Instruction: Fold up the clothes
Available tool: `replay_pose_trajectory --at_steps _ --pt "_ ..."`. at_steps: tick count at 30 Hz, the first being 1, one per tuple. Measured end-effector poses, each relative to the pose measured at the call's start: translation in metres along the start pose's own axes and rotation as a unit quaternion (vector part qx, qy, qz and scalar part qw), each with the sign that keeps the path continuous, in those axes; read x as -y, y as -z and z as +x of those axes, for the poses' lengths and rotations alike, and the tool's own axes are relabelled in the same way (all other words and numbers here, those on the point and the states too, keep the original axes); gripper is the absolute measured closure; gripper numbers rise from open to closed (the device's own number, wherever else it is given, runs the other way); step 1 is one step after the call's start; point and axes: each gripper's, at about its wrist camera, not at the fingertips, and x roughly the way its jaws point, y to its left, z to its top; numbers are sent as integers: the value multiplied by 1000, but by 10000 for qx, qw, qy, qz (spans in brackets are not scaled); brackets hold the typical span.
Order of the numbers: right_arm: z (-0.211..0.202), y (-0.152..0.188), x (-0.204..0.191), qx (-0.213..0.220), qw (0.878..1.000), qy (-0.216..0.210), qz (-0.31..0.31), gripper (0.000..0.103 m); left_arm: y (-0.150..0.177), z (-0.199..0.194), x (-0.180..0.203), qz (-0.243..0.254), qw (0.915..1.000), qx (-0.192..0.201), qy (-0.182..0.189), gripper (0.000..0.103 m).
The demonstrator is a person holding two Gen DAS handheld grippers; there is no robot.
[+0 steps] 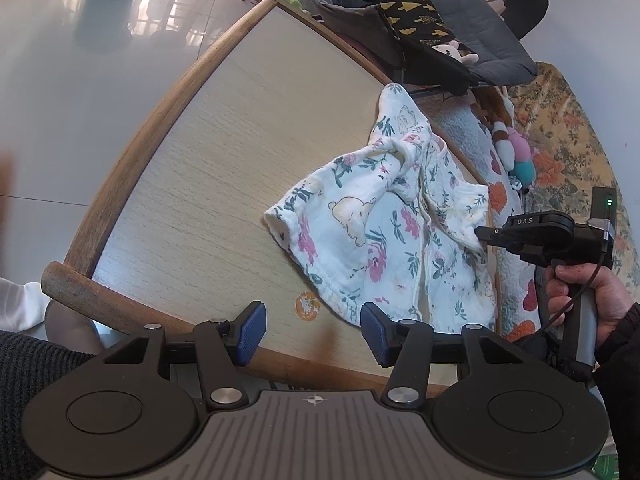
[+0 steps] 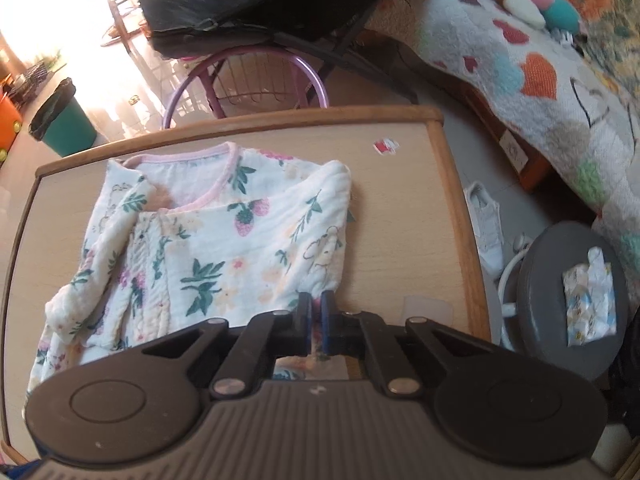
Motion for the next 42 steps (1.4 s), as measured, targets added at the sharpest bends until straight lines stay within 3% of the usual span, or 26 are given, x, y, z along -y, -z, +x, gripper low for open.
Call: replay_pose_trajectory --at_steps 7,15,25,35,42 --pt "-14 1 -31 212 9970 -63 -738 98 -1 1 1 -41 10000 23 1 49" --pt "-8 4 -58 207 9938 -347 -1039 98 -1 1 -3 -35 10000 34 -3 48" --pt "11 9 -69 87 9940 -468 -981 97 1 0 -5 -7 10000 45 -9 48" --pt "-3 -11 -72 -91 9961 -531 -704 95 3 0 -6 -8 10000 60 -8 47" --pt "15 -13 -73 -244 9970 -447 -576 95 4 -1 -5 -18 10000 64 -5 47"
